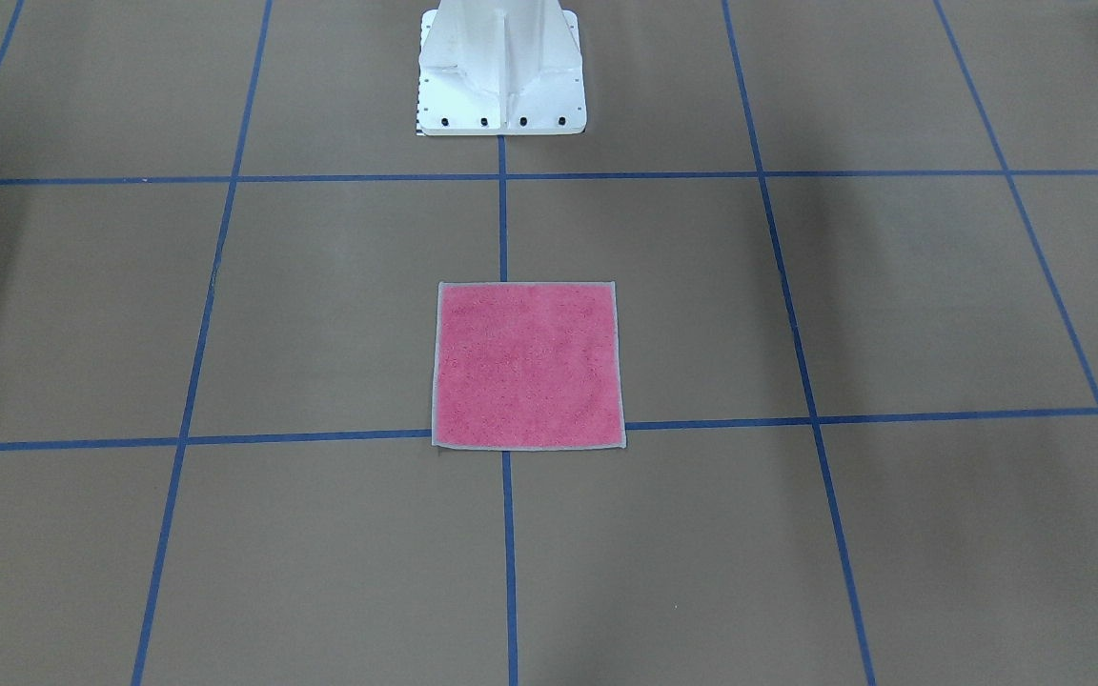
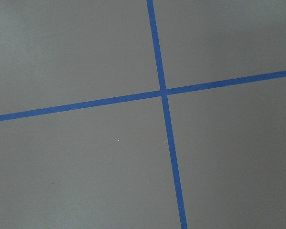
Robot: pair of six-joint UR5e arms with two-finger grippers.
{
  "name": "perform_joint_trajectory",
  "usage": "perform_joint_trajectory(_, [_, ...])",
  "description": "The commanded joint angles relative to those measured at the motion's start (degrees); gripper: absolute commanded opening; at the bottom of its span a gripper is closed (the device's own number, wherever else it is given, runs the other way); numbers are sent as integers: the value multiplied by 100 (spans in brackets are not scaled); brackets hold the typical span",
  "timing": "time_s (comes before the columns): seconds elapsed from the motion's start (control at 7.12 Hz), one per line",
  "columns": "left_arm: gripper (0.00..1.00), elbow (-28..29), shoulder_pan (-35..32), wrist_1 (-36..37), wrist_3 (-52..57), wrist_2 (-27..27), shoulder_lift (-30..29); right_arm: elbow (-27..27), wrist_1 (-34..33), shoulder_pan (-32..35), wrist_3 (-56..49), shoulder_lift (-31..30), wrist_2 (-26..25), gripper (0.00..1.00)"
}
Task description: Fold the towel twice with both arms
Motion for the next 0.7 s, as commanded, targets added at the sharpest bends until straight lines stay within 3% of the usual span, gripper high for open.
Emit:
perform_joint_trajectory(0.0, [100,-8,0,-7,7,3,-1,0,0,0,-3,18,0,100])
perform_joint_trajectory(0.56, [100,0,18,72,-19,21,-376,314,-8,-270,415,306,-44,100])
